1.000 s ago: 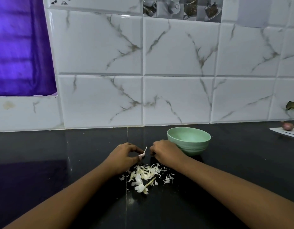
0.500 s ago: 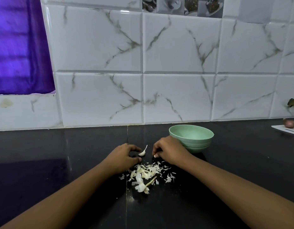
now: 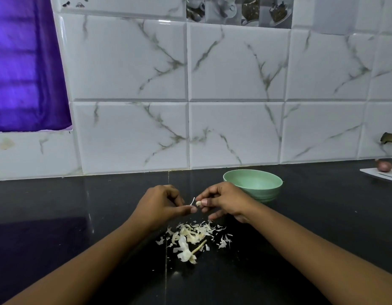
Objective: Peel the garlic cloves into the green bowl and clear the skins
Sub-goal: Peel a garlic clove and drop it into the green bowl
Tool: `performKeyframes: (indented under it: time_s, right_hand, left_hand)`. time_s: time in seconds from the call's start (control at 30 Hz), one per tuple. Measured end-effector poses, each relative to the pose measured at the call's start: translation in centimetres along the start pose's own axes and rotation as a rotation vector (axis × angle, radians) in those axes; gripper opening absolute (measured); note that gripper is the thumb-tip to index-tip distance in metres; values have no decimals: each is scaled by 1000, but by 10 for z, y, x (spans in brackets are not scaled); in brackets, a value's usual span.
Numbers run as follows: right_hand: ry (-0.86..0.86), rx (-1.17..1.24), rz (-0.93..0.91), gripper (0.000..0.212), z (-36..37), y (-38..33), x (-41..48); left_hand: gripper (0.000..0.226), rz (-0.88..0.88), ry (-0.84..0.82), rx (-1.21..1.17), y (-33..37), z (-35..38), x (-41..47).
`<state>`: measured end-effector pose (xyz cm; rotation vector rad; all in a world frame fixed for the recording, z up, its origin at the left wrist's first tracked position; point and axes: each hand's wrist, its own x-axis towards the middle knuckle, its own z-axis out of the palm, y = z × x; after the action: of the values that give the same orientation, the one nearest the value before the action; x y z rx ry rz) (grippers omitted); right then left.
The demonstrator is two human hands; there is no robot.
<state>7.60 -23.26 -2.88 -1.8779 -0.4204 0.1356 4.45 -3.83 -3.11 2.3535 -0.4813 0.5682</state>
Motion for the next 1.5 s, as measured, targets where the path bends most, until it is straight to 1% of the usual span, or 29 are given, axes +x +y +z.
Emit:
performKeyframes:
  time_s: [0.03,0.07,0.1,0.13,0.2,0.23,0.37,0.5,0.57,0.7,0.8,0.87,0.97,1.03,1.1,1.13,1.3,1.43,1.5]
  right_hand:
    - [-20,66,-2,10,-1,-4,-2]
    - [-35,121,-4,10,-2,-8,-3]
    - [-53,171,-3,10,-3,-11,-5]
    - [-75,220,0,11,-3,-13,-6]
    - [-108,300,-3,11,-3,-16,-8]
    - [-119,333,-7,11,-2,-16,-8]
    - [-161,435,-21,13,-3,-20,-10]
    - [-196,466,-39,12,-4,-23,-12]
    - [-234,473,-38,12,-3,-23,-13]
    - [-263,475,-37,10,2,-24,-15]
    - [-222,434,-54,9,3,-24,-16]
    - [-193,396,-72,5,1,-25,-16]
    - [-168,388,-72,15,-1,-28,-17]
    - [-160,386,-63,12,0,-29,-18]
    - [-142,374,-52,4,1,-28,-17]
    - [-131,368,-49,3,1,-28,-17]
    - [-105,342,-40,14,0,-30,-18]
    - [-99,309,-59,13,1,-32,-19]
    - [-110,331,-60,13,2,-32,-19]
  left_hand:
    - [28,11,10,-26,1,0,0]
    - [24,18,16,-49,2,-1,-1]
    - [15,19,17,-62,0,-1,0]
    - [11,25,13,-70,-1,-2,0]
    - [26,50,-2,-86,-3,-2,-1]
    - [29,61,-10,-112,-3,-2,-1]
    - [19,79,-13,-276,4,3,-4]
    - [26,46,59,-528,11,4,-6]
    - [24,47,78,-580,12,3,-5]
    - [19,131,140,-522,14,1,-6]
    - [16,172,208,-426,16,0,-8]
    - [14,194,256,-342,16,-1,-8]
    - [13,223,297,-252,15,0,-9]
    - [14,244,306,-212,14,1,-9]
    - [16,261,306,-195,15,1,-10]
    - [17,273,306,-184,15,1,-10]
    - [18,306,287,-171,18,2,-11]
    - [25,258,288,-242,17,4,-12]
    - [24,231,304,-257,17,3,-11]
